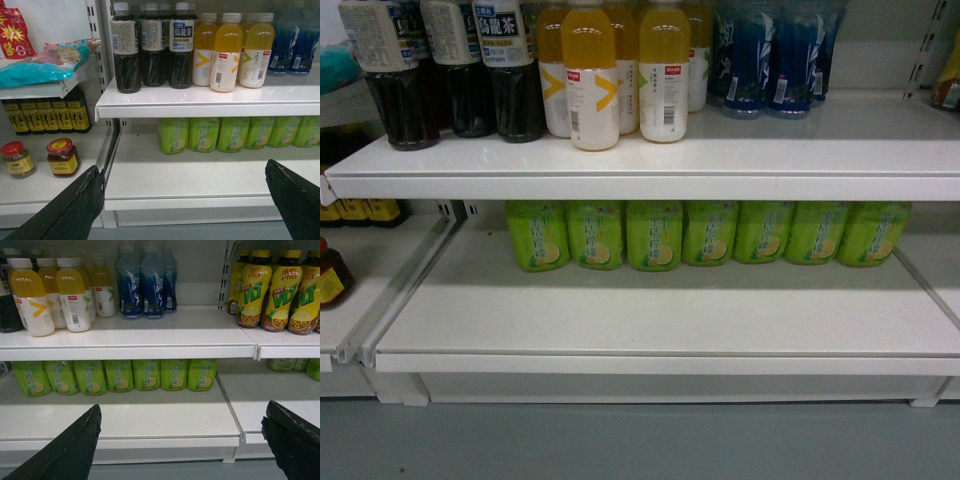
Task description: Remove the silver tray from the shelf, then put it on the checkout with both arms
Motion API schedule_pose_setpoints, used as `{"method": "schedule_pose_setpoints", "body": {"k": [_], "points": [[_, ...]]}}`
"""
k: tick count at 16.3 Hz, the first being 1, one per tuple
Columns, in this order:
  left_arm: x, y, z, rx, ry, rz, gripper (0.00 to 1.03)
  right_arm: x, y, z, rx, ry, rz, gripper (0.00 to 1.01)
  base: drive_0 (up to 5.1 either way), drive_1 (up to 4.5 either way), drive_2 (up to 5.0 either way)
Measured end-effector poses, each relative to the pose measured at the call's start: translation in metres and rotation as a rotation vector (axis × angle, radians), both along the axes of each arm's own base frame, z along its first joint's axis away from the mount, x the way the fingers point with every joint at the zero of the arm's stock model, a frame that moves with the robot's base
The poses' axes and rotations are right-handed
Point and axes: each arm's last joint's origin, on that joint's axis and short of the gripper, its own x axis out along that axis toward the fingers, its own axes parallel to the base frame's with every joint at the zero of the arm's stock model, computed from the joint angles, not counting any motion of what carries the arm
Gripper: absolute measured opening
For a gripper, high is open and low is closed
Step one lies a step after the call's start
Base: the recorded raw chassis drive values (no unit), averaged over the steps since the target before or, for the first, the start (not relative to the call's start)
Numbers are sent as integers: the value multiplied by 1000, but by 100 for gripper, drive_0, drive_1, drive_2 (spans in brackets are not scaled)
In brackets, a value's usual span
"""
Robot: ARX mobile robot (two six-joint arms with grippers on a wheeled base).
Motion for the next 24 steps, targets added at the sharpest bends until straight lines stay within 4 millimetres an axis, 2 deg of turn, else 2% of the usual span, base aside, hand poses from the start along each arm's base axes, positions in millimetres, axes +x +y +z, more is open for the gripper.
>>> {"method": "schedule_pose_setpoints", "body": {"k": [24], "points": [[0, 0, 0, 10, 0, -2, 98, 0, 0, 0, 0, 1, -1, 98, 0, 0, 0]]}}
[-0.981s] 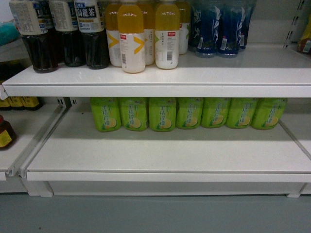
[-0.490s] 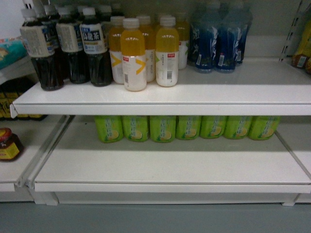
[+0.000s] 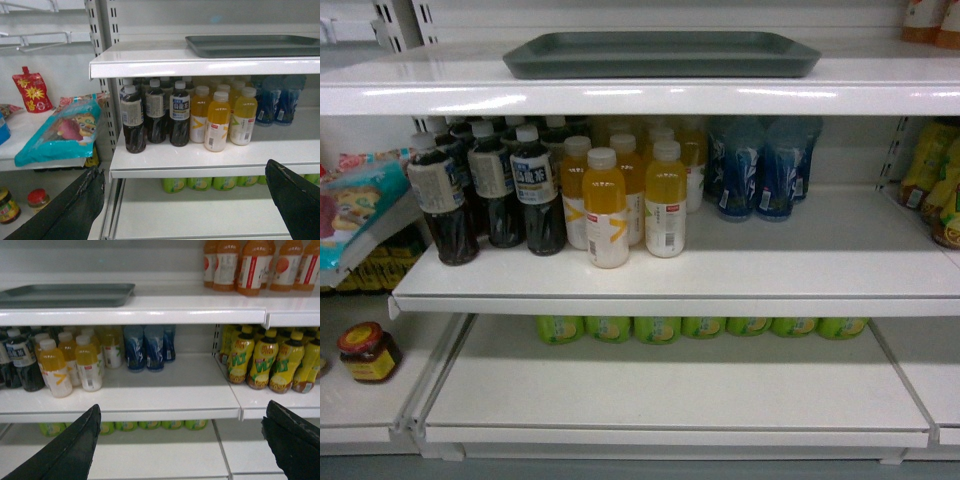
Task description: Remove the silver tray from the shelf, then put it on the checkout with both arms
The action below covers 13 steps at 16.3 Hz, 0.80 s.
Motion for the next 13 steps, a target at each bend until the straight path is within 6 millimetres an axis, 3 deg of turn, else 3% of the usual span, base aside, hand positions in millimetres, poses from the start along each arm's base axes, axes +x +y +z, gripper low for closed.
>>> {"method": "schedule_pose_setpoints", "body": {"k": [13], "points": [[0, 0, 0, 0, 0, 2, 98, 0, 0, 0, 0, 0, 1, 98, 0, 0, 0]]}}
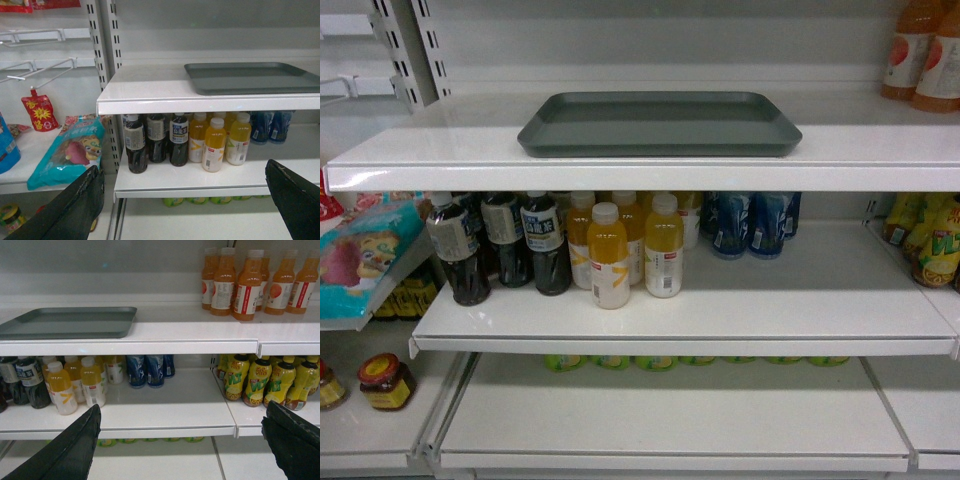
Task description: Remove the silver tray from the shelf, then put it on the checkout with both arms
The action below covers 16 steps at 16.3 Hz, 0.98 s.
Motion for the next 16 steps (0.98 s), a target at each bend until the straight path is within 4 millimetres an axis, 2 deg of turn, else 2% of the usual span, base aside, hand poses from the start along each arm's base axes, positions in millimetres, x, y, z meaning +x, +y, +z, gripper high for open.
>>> {"method": "schedule_pose_setpoints", "body": {"k": [9, 16], "points": [[0, 0, 0, 0, 0, 0, 98, 0, 0, 0, 0, 0, 0, 98, 0, 0, 0], [0, 0, 0, 0, 0, 0, 98, 0, 0, 0, 0, -1, 0, 98, 8, 438, -423]]}}
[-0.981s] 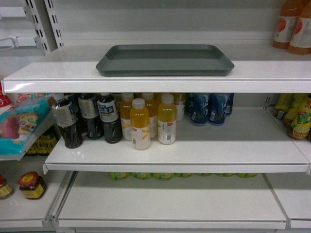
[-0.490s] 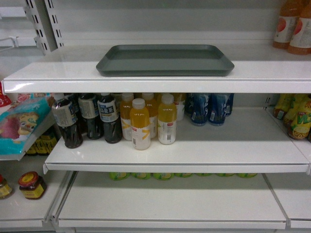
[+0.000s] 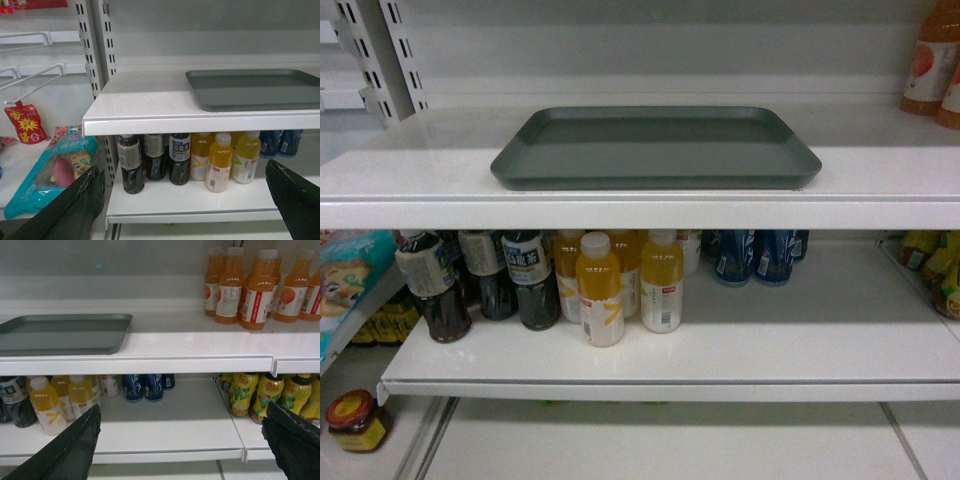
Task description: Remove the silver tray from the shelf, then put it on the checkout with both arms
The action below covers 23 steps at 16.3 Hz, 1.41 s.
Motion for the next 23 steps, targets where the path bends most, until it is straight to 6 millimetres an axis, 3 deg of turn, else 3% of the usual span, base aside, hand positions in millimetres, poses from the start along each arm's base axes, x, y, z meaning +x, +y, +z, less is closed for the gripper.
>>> {"method": "schedule_pose_setpoints", "body": {"k": [7, 23], "points": [[0, 0, 0, 0, -1, 0, 98, 0, 0, 0, 0, 3, 0, 98, 11, 439, -416], [0, 0, 0, 0, 0, 0, 98, 0, 0, 0, 0, 1, 0, 98, 0, 0, 0]]}}
